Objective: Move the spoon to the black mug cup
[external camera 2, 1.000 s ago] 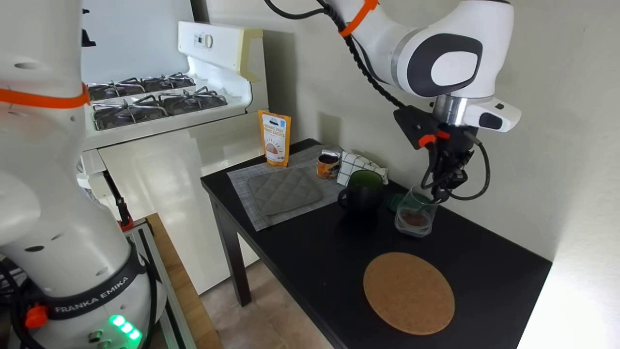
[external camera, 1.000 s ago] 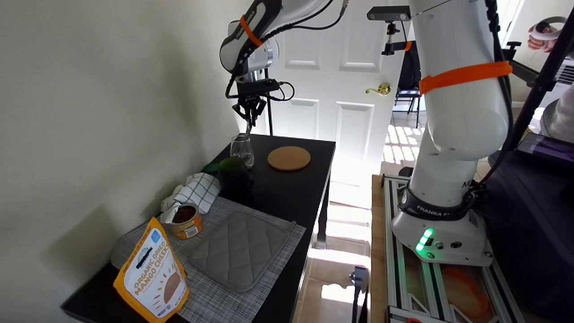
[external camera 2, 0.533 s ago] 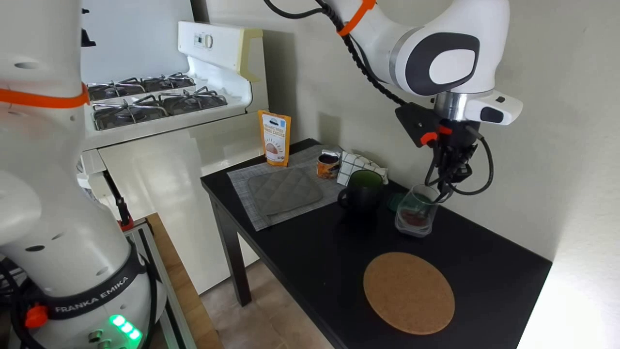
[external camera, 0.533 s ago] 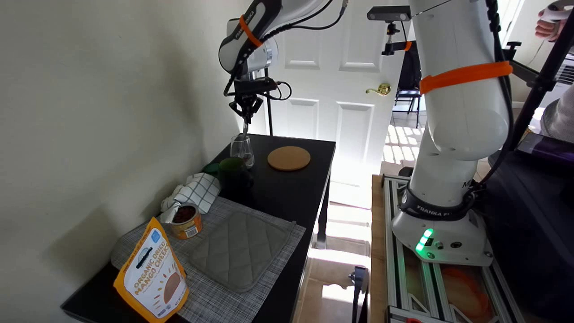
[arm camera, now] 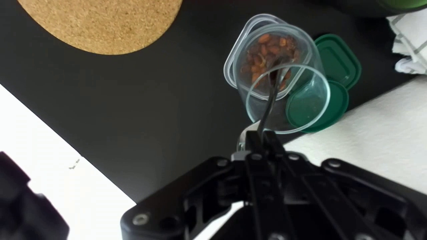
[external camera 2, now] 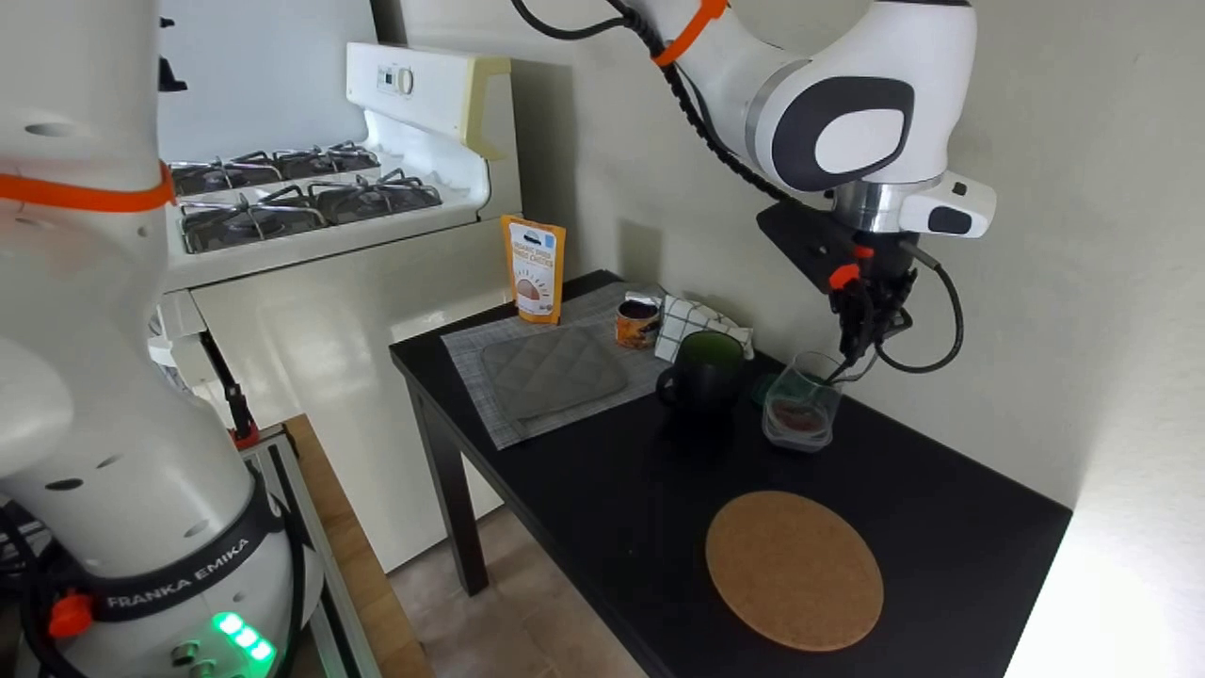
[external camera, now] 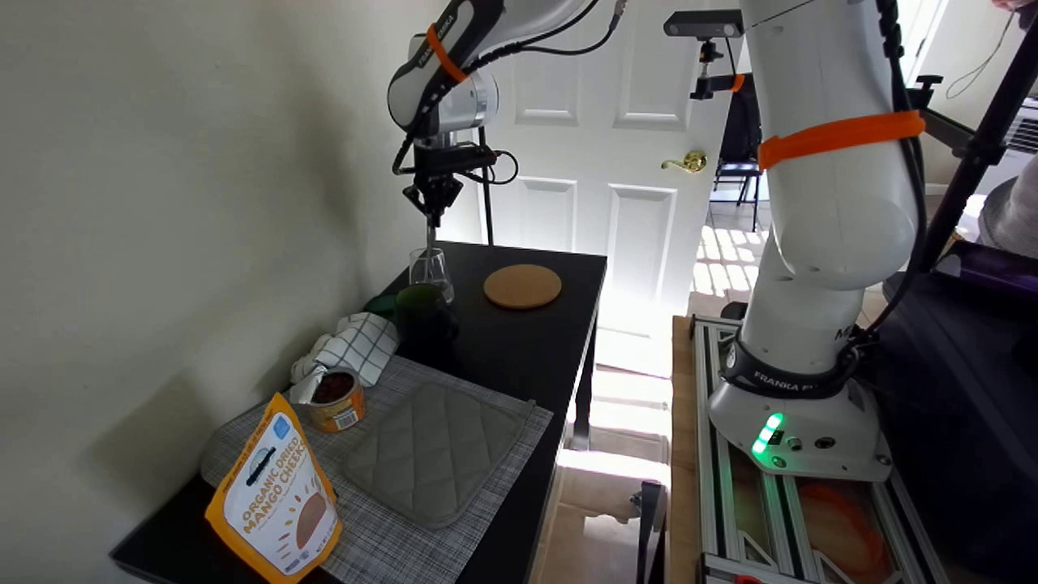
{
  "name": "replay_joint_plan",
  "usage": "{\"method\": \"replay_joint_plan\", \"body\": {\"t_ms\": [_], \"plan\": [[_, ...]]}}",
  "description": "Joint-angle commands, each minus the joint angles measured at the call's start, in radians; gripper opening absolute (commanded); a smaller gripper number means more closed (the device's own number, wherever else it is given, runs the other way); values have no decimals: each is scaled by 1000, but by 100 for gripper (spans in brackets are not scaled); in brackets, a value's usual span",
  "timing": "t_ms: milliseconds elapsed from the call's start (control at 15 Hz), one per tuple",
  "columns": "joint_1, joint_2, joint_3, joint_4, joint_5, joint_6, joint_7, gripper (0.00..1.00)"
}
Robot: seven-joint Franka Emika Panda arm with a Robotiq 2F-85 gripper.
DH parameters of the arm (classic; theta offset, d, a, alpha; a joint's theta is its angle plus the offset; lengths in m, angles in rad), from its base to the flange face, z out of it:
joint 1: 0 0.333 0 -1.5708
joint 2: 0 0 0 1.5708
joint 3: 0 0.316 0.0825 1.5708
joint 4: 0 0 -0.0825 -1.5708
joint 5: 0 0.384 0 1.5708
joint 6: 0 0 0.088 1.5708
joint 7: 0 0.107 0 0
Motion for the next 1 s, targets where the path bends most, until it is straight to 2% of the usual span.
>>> {"method": "replay_joint_plan", "body": {"t_ms": [0, 133, 400, 800, 933], "plan": [[25, -113, 27, -1, -28, -126, -58, 2], [75, -144, 37, 39, -78, -213, -6, 2], [99, -187, 47, 135, -119, -389, -23, 2], [86, -191, 40, 210, -134, -580, -86, 2], [78, -190, 38, 212, -128, -611, -120, 2]]}}
